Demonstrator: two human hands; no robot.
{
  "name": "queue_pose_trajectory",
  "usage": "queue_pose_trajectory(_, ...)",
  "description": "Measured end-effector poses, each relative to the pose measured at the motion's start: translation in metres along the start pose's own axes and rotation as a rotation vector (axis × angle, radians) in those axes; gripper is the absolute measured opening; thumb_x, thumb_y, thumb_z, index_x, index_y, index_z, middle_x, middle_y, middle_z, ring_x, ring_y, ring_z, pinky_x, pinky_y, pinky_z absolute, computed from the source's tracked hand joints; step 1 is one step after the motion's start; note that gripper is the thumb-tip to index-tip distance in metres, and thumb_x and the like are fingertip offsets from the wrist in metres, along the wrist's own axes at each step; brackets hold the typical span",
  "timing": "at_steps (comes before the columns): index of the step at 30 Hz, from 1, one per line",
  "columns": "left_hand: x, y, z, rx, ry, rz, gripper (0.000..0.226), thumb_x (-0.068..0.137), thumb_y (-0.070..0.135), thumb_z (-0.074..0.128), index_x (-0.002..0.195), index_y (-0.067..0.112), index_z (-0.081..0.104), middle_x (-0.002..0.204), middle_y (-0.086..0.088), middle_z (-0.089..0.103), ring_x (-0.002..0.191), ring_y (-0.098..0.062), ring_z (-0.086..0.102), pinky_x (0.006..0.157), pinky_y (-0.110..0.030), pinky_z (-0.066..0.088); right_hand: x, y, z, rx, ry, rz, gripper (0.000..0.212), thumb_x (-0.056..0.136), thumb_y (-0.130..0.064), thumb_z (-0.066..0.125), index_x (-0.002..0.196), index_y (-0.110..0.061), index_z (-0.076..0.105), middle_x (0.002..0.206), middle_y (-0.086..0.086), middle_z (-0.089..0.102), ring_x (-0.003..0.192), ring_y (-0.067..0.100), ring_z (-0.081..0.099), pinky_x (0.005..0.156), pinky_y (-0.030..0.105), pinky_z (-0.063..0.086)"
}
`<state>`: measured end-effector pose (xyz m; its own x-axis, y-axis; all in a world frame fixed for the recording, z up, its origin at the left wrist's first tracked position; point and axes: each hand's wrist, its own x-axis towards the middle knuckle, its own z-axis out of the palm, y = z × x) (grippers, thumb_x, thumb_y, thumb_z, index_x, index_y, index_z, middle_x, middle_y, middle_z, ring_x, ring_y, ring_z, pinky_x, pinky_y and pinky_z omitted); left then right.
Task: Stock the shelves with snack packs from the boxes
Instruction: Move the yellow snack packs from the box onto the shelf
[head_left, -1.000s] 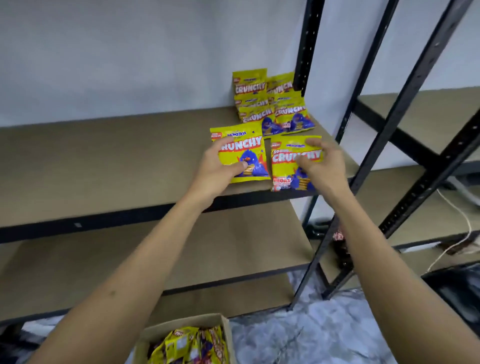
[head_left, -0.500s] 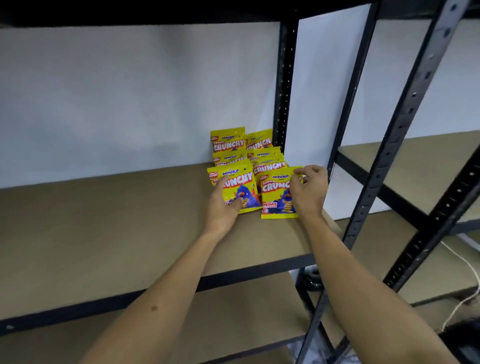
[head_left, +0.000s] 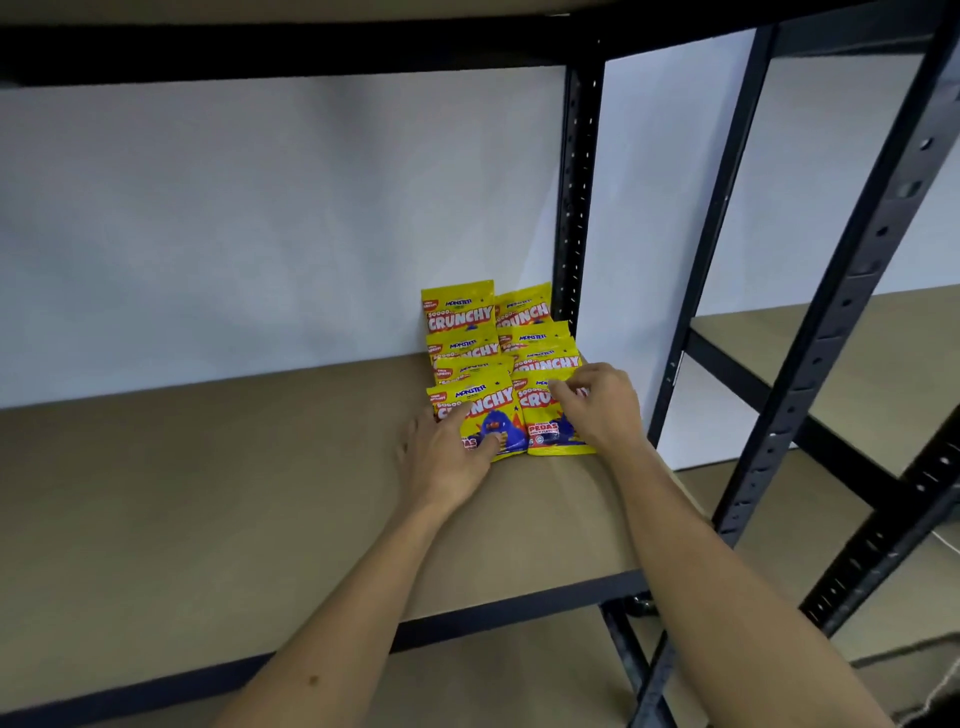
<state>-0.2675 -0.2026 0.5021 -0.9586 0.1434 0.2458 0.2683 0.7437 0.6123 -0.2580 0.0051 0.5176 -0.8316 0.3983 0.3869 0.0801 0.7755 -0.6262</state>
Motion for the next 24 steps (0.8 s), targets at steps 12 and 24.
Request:
queue_pose_trajectory(12,-0.002,0.011,-0.023,-0.216,-0.072,0.012,0.059,0.091,0.052,0.056,0.143,0.03,0.038,0.128,0.011,0.058,0.117,-0.014,0.055,0.092,-0.026,0.044,-0.032,-0.009,-0.014,-0.173,0.173,-0.098,0.039,0.095,-0.039,0.057,0.121,-0.011,0.065,0.136,0.009,0.054,0.137,0.026,0.035,0.106,0.045,0.022)
queue_pose_trajectory(24,-0.088,-0.024,-0.081,0.16,-0.136,0.312,0.039,0.095,0.037,0.048,0.126,0.017,0.061,0.126,-0.004,0.062,0.119,-0.025,0.055,0.097,-0.035,0.045,-0.152,-0.036,-0.005,-0.183,0.3,-0.086,0.043,0.091,-0.036,0.038,0.11,-0.01,0.068,0.121,0.007,0.065,0.115,0.031,0.056,0.095,0.044,0.037)
